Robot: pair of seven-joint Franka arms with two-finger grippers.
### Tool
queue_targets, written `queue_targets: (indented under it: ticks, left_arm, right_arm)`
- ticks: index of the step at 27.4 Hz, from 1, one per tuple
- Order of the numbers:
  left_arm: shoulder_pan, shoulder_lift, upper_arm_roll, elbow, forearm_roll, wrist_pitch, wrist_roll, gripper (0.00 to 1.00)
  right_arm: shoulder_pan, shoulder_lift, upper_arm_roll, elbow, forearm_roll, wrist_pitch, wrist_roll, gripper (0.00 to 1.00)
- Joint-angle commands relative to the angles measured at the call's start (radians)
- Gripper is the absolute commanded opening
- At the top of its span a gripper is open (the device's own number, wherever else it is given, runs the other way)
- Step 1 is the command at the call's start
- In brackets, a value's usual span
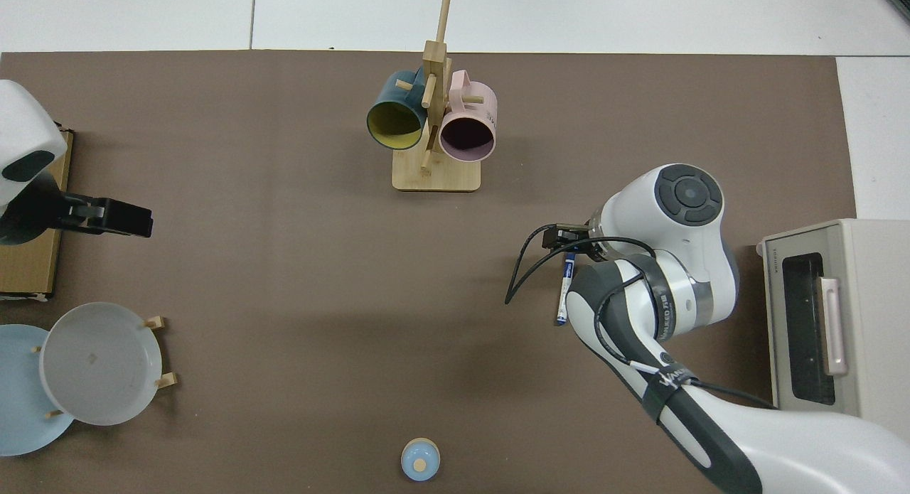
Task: Put markers into pen holder
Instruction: 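Lower the right gripper over the marker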
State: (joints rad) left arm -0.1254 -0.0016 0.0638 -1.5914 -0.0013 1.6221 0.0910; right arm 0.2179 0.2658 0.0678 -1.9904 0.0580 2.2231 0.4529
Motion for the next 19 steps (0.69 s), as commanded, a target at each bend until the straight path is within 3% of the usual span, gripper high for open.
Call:
queue_targets:
  ticks: [1, 13, 19]
  left_arm:
    - [0.001, -0.028, 0.004, -0.028, -0.002, -0.005, 0.013, 1.00]
    - [0.001, -0.028, 0.005, -0.032, -0.002, -0.004, 0.013, 1.00]
    - [0.001, -0.029, 0.005, -0.032, -0.002, -0.004, 0.013, 1.00]
  right_arm:
    - [-0.008, 0.021, -0.005, -0.008, 0.006, 0.026, 0.035, 0.99]
    - [-0.009, 0.046, -0.006, -0.056, -0.009, 0.110, 0.072, 0.93]
    - [-0.011, 0.044, -0.006, -0.057, -0.009, 0.102, 0.069, 0.74]
